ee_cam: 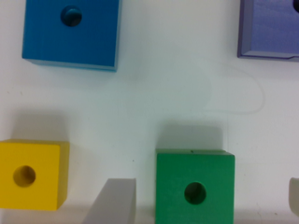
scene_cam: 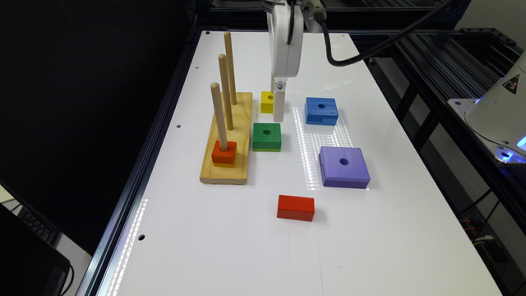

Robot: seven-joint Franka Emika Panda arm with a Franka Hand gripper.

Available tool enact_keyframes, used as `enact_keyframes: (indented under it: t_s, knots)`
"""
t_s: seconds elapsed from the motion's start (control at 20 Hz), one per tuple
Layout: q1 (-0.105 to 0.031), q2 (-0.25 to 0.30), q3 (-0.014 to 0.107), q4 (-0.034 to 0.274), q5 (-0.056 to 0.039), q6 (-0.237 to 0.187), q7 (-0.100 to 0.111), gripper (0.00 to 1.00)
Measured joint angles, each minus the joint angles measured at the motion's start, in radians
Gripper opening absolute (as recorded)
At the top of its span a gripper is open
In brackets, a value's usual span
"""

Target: Pick up green block.

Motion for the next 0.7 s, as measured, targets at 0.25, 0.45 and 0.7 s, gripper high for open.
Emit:
enact_keyframes:
  t_s: [0.25,0.45,0.7]
  knots:
    - [0.000,0.030,0.000,0.000,-0.0002,0.030,0.000,1.00]
    - [0.000,0.065,0.000,0.001,-0.0007,0.069,0.000,1.00]
    - [0.000,0.075,0.000,0.007,-0.0007,0.075,0.000,1.00]
